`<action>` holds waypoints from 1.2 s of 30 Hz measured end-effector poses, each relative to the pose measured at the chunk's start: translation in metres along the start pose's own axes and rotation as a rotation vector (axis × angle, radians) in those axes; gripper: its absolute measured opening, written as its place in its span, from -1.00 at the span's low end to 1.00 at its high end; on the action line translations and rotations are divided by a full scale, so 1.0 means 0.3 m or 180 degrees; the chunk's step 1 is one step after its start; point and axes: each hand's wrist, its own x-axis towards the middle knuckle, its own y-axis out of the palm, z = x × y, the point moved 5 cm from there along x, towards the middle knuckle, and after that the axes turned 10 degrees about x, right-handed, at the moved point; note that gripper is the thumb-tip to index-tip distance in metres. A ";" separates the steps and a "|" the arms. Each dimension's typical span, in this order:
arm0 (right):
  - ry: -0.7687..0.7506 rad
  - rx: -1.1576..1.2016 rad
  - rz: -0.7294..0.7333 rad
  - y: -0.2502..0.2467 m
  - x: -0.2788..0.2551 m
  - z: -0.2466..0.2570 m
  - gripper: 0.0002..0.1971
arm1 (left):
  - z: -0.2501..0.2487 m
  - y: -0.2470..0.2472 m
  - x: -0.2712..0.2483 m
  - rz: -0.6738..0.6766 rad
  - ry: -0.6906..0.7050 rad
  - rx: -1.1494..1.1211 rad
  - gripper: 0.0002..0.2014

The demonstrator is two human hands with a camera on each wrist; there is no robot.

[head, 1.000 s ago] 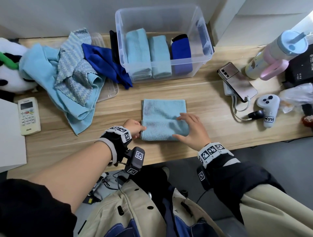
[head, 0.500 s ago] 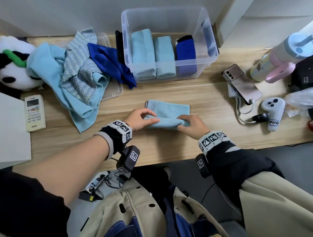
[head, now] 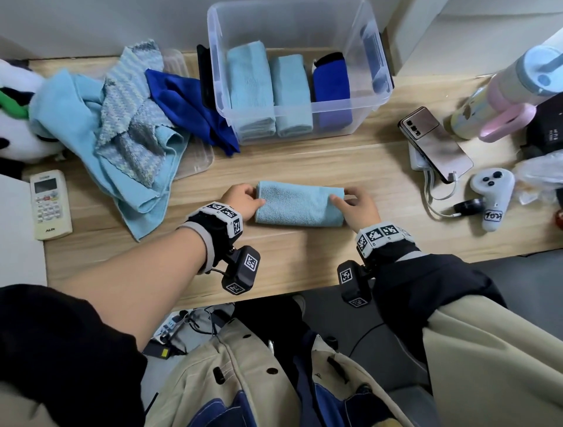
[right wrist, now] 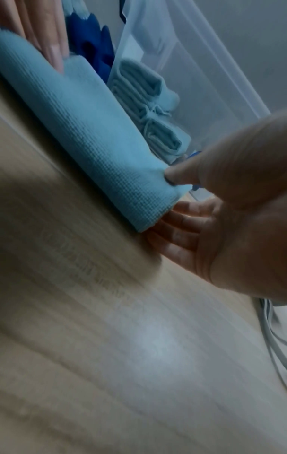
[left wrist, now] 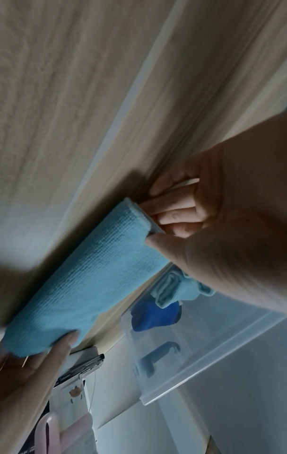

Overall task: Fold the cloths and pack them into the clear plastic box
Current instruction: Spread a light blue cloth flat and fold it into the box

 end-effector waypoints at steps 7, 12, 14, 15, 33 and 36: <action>0.1022 -0.0892 0.0787 0.081 -0.062 -0.033 -0.66 | -0.035 -0.061 -0.022 -0.0920 -0.0062 -0.0122 -0.74; 0.0078 -0.2187 0.0608 0.075 -0.066 0.048 -0.53 | 0.001 -0.092 -0.039 -0.1016 -0.0542 -0.0458 -0.69; -0.0251 -0.2011 0.0371 0.082 -0.059 0.072 -0.40 | 0.029 -0.107 -0.053 -0.1060 -0.0866 -0.0479 -0.64; -0.0391 -0.1927 0.0293 0.093 -0.056 0.081 -0.32 | 0.036 -0.112 -0.066 -0.1038 -0.0976 -0.0463 -0.61; -0.0146 -0.1826 0.0881 0.319 -0.127 0.091 -0.52 | 0.144 -0.051 -0.165 0.0825 -0.1066 -0.1230 -0.52; 0.0247 -0.1290 0.1181 0.369 -0.163 0.083 -0.73 | 0.142 -0.054 -0.175 0.0940 -0.0902 -0.1103 -0.57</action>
